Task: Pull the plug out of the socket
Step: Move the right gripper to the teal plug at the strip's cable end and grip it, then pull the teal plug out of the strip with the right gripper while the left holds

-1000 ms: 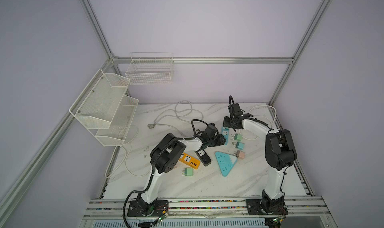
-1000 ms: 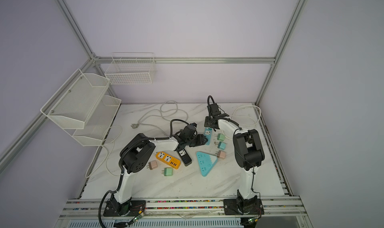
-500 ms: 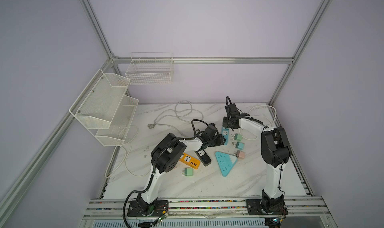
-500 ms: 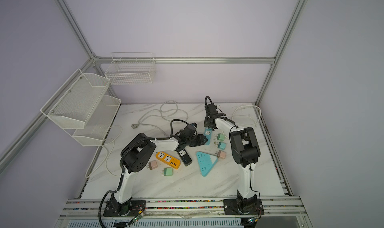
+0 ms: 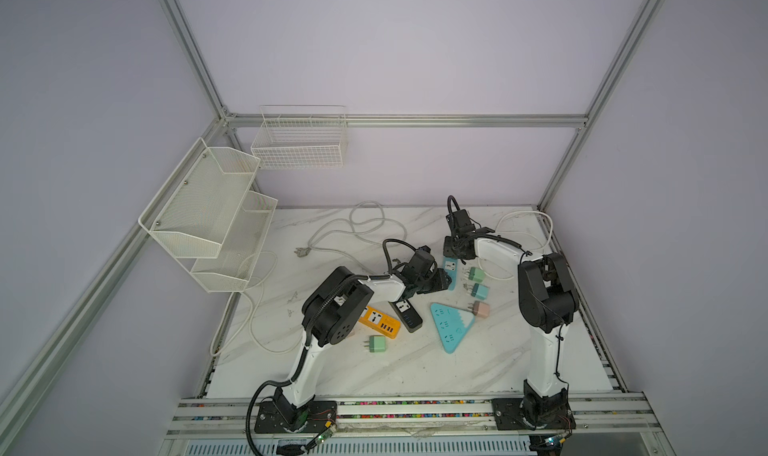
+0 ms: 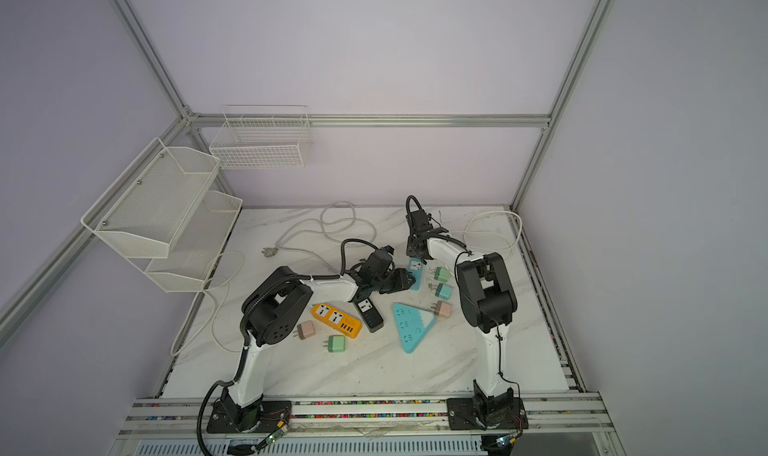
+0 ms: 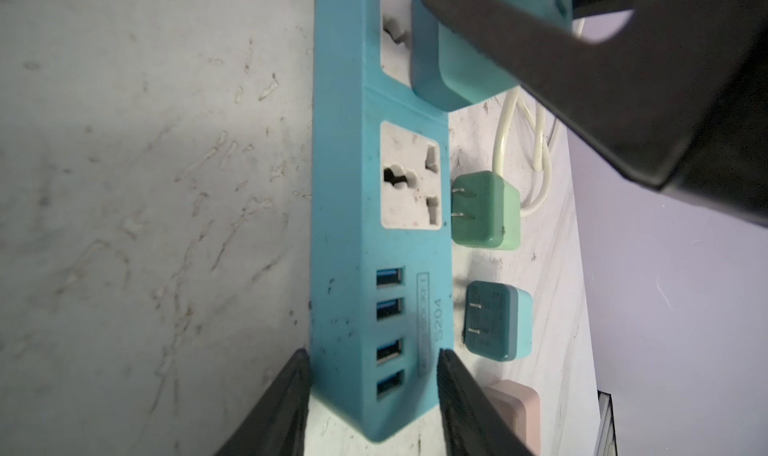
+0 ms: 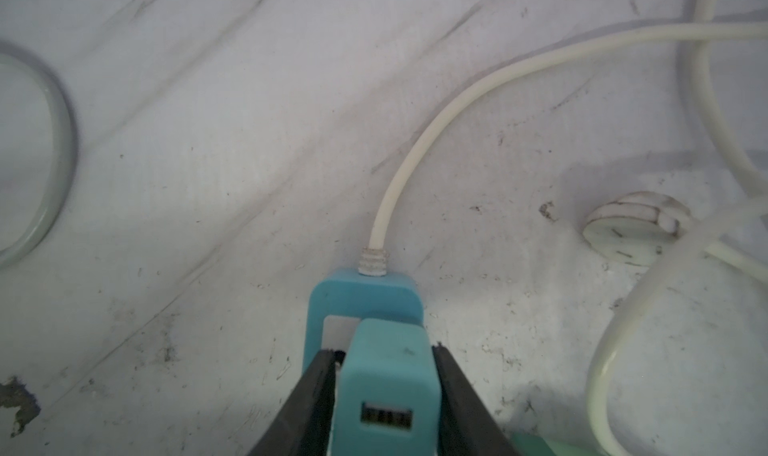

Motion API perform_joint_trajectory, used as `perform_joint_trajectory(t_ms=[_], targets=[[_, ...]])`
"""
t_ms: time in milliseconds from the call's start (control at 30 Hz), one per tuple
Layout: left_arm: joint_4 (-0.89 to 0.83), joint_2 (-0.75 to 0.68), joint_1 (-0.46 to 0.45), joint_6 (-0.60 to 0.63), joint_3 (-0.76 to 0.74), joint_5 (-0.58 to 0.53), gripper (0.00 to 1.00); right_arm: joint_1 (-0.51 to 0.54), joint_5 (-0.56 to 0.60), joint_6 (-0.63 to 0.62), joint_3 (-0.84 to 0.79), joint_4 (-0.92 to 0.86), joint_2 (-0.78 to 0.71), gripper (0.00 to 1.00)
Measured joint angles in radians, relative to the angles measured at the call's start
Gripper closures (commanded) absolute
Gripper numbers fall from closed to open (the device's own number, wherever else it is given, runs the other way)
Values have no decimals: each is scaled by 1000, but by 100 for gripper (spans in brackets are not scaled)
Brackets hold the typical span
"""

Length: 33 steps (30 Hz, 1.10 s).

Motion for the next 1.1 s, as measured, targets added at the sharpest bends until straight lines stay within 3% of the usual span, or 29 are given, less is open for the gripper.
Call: perform_joint_trajectory(t_ms=[200,633,1100], targets=[[3,1,-2,-5,0,0,49,1,21,4,0,-4,20,59],[11,3,-9,-14,0,-12,50,3,15,14,6,-1,28,77],[21,6,-23,-23,-8,-43,51,4,-31,18,7,1,27,78]])
